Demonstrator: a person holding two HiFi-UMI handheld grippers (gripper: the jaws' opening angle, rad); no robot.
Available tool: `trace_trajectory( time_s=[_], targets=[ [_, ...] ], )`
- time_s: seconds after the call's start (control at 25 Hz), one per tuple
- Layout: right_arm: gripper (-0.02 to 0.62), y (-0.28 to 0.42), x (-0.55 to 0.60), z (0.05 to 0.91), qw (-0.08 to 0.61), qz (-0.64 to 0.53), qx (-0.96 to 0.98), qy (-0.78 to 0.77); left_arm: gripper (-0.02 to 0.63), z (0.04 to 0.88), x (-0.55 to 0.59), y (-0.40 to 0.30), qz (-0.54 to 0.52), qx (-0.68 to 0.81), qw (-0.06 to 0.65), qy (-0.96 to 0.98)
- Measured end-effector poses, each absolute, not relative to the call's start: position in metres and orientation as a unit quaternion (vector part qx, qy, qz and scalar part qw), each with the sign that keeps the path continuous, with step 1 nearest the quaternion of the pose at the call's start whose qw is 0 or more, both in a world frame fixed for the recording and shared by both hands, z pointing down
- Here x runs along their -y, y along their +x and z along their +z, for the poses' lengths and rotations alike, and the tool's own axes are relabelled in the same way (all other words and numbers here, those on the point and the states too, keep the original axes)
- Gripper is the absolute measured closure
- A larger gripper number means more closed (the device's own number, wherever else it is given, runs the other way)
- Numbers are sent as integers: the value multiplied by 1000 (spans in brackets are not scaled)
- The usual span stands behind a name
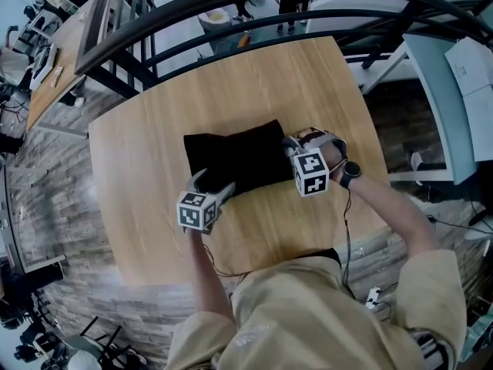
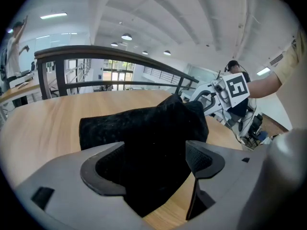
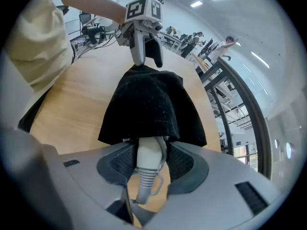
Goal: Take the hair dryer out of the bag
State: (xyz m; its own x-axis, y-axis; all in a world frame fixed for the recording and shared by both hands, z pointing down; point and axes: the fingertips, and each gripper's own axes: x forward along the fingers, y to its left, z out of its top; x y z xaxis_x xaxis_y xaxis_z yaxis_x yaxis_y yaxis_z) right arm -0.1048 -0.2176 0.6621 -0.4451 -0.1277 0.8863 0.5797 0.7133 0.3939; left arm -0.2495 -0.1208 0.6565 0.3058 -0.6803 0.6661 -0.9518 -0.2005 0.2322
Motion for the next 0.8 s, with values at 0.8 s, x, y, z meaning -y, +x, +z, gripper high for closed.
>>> trace_trajectory(
  time_s=[0.8],
  targets=[
    [428, 77, 308, 552, 578, -346, 739, -4, 218, 636, 117, -210, 233, 527, 274, 770]
  ],
)
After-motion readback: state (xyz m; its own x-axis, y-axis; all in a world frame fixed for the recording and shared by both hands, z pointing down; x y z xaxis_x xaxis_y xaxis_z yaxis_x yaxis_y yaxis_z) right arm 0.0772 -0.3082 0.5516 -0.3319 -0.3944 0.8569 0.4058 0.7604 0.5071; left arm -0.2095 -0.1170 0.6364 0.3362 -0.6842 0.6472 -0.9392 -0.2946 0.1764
